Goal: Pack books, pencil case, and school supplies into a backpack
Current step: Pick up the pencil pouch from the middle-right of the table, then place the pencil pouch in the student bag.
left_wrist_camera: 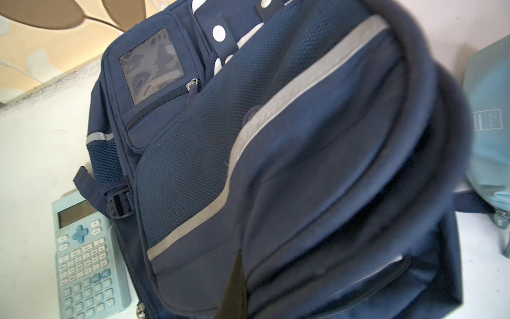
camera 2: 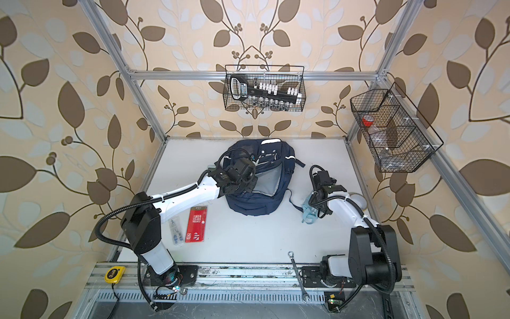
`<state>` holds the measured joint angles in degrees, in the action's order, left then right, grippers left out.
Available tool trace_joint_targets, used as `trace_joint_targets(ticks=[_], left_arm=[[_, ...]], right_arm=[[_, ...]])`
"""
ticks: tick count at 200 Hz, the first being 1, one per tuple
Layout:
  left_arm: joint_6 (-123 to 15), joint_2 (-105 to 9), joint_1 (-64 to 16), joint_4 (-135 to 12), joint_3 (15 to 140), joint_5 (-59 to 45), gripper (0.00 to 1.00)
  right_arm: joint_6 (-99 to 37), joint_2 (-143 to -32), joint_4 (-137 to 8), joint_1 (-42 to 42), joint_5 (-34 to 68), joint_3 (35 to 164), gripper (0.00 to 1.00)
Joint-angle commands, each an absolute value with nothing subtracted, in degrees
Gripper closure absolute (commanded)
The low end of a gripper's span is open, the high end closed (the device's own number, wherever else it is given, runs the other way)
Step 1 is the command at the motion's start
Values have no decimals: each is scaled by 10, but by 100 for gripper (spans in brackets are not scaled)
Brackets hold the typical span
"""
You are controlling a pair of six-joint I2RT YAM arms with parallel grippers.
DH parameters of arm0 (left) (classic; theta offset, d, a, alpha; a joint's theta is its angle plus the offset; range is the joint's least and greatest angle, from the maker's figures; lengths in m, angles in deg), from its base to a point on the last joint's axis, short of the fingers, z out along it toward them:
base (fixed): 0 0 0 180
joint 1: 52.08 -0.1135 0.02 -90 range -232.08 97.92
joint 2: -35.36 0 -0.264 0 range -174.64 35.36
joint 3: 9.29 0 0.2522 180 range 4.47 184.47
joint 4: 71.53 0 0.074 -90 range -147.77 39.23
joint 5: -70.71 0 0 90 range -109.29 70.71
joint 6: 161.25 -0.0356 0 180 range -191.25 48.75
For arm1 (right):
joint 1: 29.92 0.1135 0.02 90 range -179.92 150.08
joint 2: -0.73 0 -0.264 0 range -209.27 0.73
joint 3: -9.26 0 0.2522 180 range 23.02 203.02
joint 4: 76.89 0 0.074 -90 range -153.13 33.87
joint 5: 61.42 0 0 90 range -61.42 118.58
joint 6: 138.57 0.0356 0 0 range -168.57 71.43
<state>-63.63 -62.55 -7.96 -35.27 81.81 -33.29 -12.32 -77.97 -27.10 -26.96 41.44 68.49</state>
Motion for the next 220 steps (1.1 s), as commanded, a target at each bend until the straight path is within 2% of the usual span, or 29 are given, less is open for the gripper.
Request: trace_joint_targets(ticks=[1, 4, 50, 75, 100, 123, 145, 179, 220], left_arm=[[-598, -600, -87, -385, 834, -310, 100], [-597, -600, -87, -386, 834, -310, 100], [-577, -595, -110, -382, 841, -259, 100], [-570, -589, -115, -388, 848, -230, 100], [-570, -589, -118, -399, 849, -205, 100], [-567, -591, -122, -398, 847, -193, 100], [-552, -586, -125, -405, 840, -187, 100], [-542, -570, -125, -435, 819, -142, 100], [-559, -554, -125, -439, 814, -118, 100]], right_arm=[[-134, -780, -289, -272, 428, 696, 95], [-135, -778, -282, -272, 431, 703, 100], [-196, -644, -203, -237, 398, 839, 100], [-216, -624, -165, -205, 298, 884, 100], [-214, -602, -202, -145, 130, 845, 100], [-194, -605, -247, -99, 23, 799, 100], [-153, -621, -344, -87, -81, 742, 100], [-129, -707, -444, -95, -134, 739, 100], [-134, -876, -439, -110, -108, 827, 100]])
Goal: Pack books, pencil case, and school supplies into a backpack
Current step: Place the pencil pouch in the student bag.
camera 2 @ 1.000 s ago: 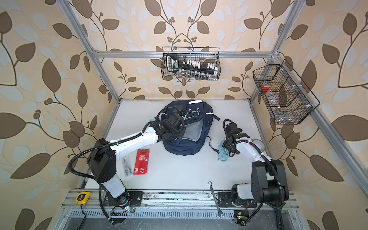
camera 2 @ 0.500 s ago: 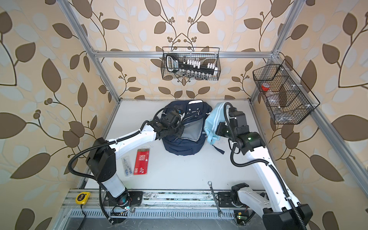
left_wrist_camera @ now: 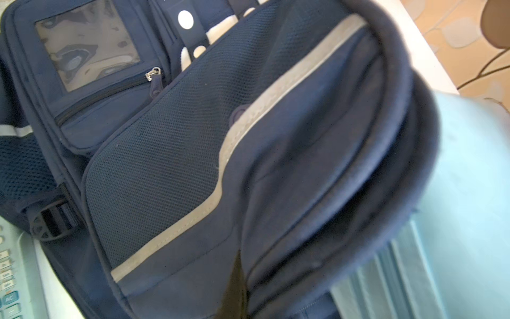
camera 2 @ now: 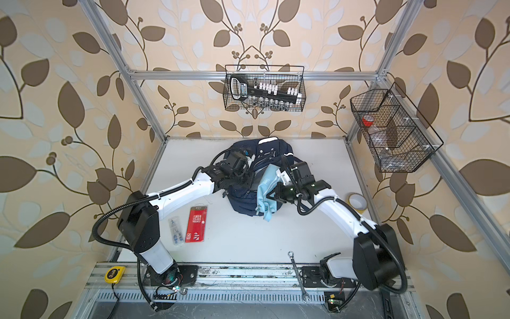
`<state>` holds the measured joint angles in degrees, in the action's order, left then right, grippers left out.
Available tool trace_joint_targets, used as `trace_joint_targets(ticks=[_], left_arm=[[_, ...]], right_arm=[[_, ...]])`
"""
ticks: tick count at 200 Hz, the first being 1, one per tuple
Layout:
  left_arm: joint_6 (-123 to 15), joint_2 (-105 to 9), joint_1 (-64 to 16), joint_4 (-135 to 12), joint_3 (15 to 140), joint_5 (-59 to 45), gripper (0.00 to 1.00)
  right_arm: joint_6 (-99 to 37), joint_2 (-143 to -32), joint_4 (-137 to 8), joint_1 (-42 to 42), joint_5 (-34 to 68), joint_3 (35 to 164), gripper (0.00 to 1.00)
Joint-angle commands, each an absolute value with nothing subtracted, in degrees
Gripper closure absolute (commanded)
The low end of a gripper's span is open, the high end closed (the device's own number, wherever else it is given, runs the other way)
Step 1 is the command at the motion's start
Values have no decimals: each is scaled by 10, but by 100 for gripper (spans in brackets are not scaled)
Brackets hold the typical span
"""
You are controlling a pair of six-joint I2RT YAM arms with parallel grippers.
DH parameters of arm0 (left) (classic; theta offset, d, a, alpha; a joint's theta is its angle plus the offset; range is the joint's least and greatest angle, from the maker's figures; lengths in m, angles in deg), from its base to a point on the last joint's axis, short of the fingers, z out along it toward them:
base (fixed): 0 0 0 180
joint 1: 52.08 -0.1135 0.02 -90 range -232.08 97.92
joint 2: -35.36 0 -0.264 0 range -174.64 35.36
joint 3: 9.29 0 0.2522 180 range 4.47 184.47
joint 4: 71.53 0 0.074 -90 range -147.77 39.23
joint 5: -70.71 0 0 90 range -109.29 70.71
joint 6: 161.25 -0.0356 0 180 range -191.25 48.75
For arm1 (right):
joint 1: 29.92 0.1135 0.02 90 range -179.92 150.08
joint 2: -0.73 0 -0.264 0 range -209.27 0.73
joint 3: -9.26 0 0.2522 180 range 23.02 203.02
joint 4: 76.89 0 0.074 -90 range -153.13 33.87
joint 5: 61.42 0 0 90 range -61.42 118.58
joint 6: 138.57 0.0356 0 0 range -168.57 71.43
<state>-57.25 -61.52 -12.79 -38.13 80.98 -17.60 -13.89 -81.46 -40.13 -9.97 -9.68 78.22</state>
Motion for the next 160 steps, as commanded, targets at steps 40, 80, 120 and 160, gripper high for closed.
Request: trace_joint_targets(ticks=[40, 80, 120, 160], left_arm=[[-573, -517, -125, -458, 800, -132, 100], [-573, -527, -125, -456, 814, -96, 100], [-582, -547, -111, -463, 809, -31, 100], [-591, -555, -102, -441, 830, 15, 100]], right_arm=[[-123, -920, -456, -129, -68, 783, 100], [-127, -915, -466, -130, -65, 763, 100], [-29, -982, -562, -130, -51, 878, 100], [133, -1051, -810, -105, -13, 907, 100]])
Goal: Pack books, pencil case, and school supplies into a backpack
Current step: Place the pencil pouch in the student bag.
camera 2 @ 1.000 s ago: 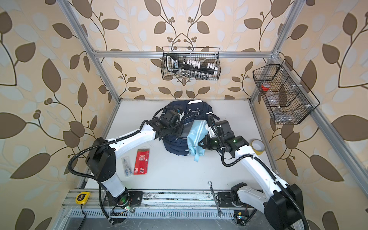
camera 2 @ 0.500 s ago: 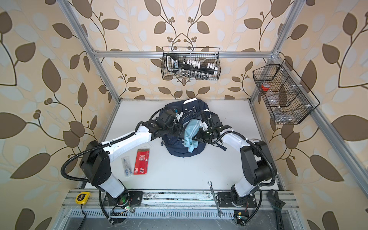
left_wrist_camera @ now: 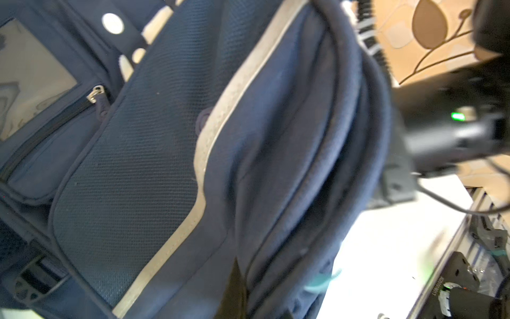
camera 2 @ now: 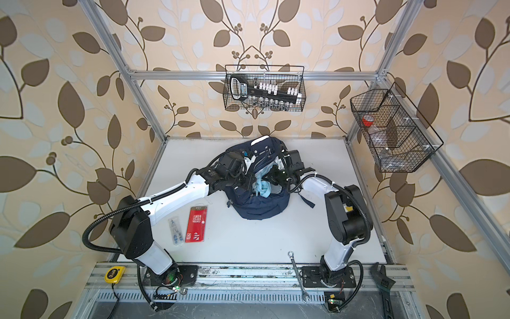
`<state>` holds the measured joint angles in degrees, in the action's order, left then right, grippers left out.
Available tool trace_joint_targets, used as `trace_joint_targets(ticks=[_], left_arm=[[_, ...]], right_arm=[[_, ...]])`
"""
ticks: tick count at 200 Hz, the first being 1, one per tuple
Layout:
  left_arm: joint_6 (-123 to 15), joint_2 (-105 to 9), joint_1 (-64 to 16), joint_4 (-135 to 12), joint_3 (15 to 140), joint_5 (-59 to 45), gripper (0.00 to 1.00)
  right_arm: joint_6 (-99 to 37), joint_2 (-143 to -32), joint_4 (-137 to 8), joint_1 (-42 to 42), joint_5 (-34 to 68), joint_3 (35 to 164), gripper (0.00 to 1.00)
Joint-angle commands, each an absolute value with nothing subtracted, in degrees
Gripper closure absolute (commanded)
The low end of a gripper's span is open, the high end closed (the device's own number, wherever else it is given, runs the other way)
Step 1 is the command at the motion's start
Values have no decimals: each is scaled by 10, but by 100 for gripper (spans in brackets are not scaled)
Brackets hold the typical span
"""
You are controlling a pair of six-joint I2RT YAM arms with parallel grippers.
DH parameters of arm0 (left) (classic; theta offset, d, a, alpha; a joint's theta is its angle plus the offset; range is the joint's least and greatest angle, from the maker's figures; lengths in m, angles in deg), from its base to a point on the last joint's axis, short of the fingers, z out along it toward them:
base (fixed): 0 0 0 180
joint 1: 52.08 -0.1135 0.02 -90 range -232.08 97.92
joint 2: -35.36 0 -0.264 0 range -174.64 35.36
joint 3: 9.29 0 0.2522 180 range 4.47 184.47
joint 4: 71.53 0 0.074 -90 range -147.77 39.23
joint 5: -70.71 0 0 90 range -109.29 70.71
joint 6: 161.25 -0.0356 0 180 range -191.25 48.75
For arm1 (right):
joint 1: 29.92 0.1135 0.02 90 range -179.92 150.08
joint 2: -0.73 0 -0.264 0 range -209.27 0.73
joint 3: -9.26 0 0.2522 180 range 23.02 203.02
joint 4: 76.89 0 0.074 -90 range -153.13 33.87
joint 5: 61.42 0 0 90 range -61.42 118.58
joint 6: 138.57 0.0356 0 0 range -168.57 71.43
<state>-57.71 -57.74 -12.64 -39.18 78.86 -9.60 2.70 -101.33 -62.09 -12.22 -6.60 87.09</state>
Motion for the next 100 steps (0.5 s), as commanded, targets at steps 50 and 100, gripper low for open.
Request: trace_joint_targets(ticks=[50, 100], left_arm=[[-583, -587, -102, -449, 842, 51, 100], [-569, -605, -103, -470, 832, 11, 100]], right_arm=[[144, -1148, -919, -28, 50, 905, 100], [118, -1119, -933, -76, 58, 803, 99]])
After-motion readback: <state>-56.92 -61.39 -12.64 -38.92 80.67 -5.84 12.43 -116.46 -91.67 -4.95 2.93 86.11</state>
